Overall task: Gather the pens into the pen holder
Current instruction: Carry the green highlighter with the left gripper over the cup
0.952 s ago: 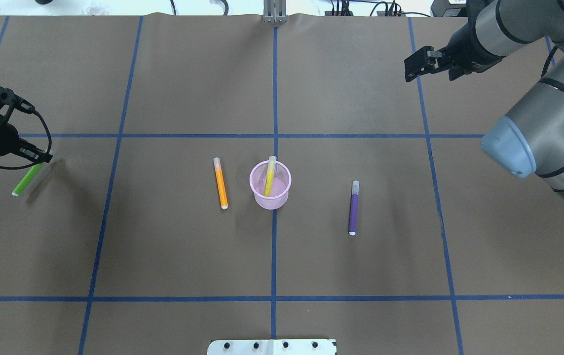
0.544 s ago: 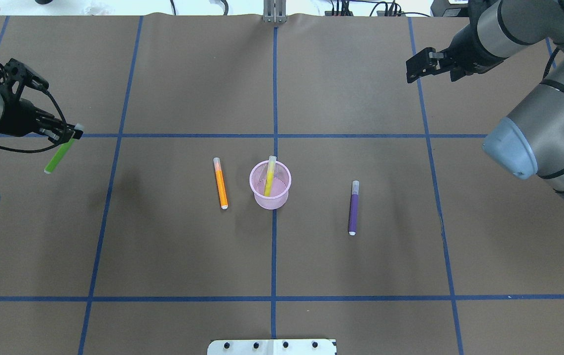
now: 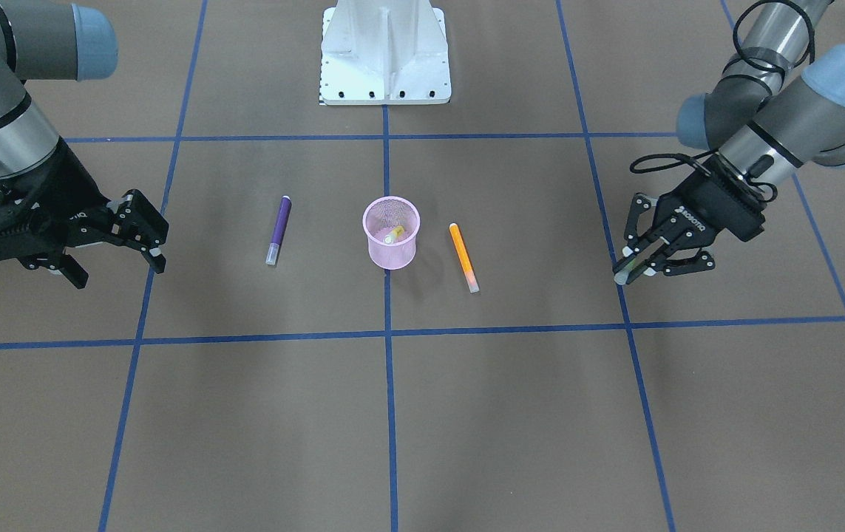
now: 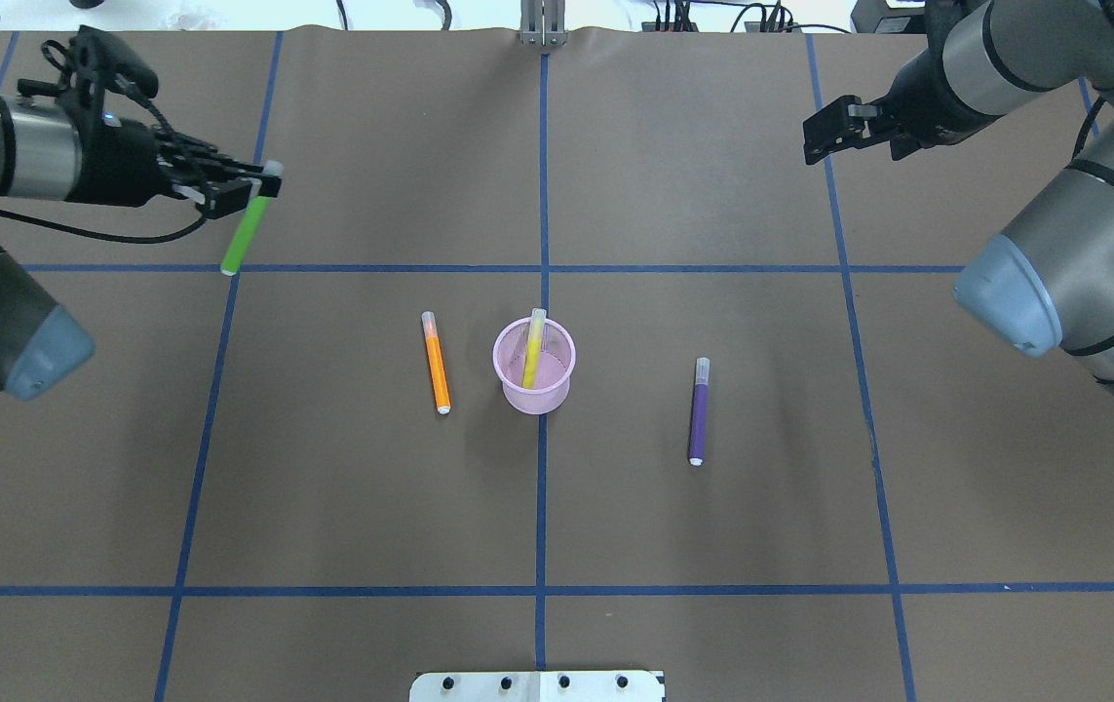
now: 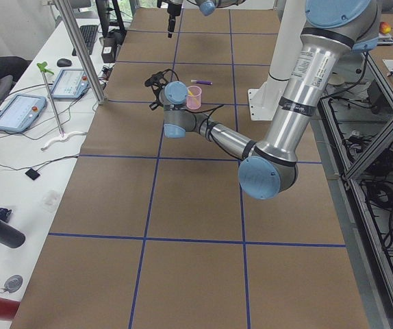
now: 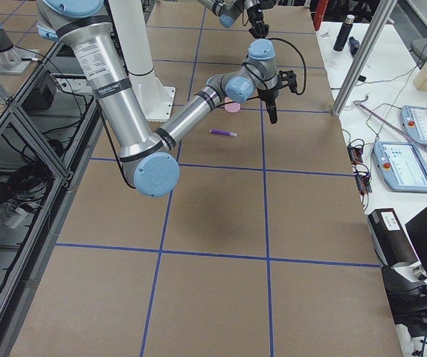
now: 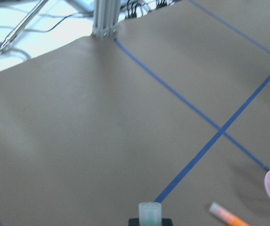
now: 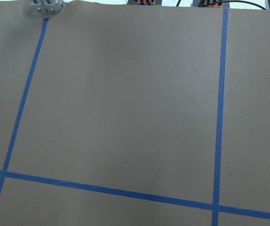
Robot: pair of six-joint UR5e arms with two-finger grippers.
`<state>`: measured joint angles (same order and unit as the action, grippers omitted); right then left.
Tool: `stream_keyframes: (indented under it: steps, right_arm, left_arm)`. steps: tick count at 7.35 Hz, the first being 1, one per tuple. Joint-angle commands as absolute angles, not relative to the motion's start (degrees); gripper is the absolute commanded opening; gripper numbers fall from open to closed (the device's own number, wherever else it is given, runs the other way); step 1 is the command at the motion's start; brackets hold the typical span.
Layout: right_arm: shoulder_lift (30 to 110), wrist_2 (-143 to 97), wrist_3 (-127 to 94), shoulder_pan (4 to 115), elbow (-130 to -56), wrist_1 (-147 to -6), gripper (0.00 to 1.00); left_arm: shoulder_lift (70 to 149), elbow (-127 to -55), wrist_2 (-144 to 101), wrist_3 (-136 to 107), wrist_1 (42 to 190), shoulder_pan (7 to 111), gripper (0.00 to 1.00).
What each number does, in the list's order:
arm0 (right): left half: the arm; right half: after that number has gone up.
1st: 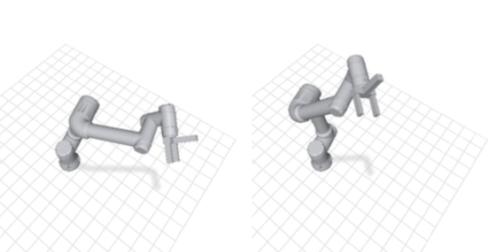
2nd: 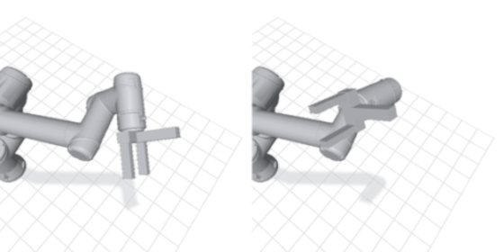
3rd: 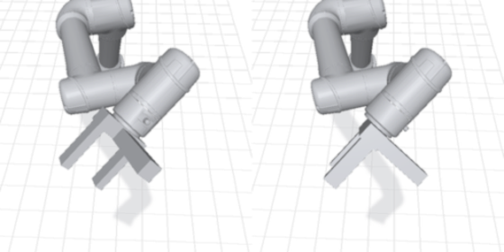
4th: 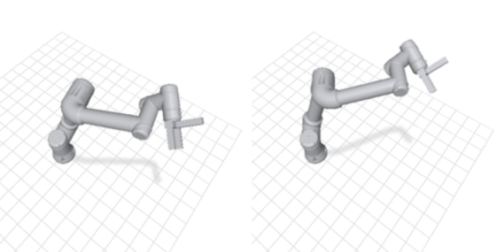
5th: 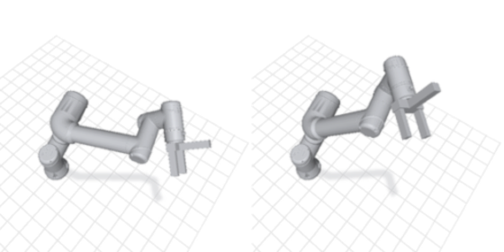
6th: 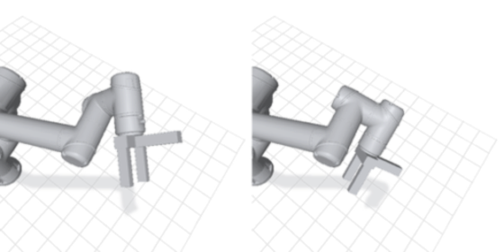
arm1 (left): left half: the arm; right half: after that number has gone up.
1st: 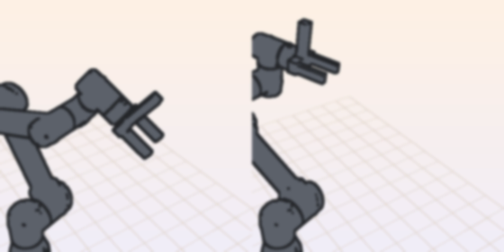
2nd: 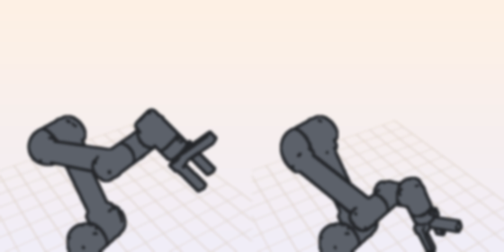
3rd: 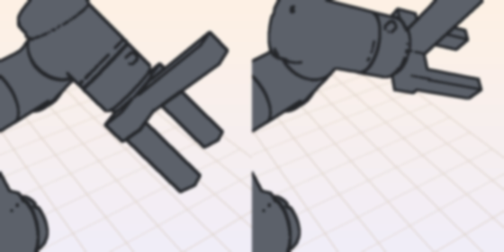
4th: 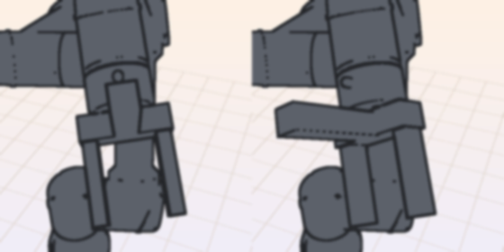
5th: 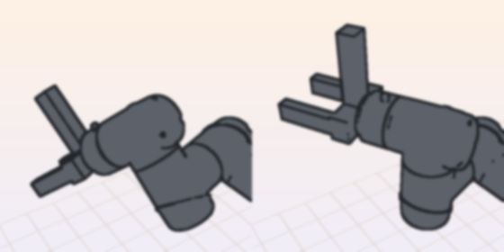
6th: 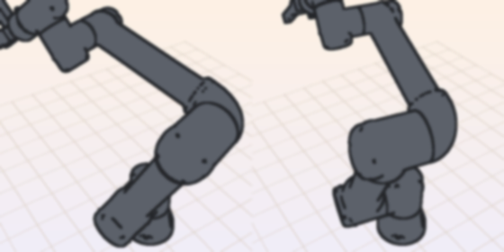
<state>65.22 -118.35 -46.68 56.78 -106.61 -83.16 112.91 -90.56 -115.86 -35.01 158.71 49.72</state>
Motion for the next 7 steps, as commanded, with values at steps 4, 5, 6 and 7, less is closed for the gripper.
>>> stream_keyframes:
  steps: [4,5,6,7]
  right_arm:
    - [65.13,-118.30,-46.76,56.78,-106.61,-82.97,1.00]
    - [65.04,-118.30,-46.76,56.69,-106.52,-82.97,1.00]
    - [65.04,-118.30,-46.84,56.69,-106.61,-82.97,1.00]
    - [65.04,-118.30,-46.85,56.60,-106.61,-82.97,1.00]
  left_arm:
    - [120.67,-87.55,-85.81,-35.60,180.15,27.26,0.00]
    - [121.80,-85.10,-84.91,-35.51,182.35,27.16,0.00]
    - [122.08,-81.42,-84.82,-35.25,185.07,27.16,0.00]
    - [122.69,-79.82,-84.81,-35.16,186.32,27.16,0.00]
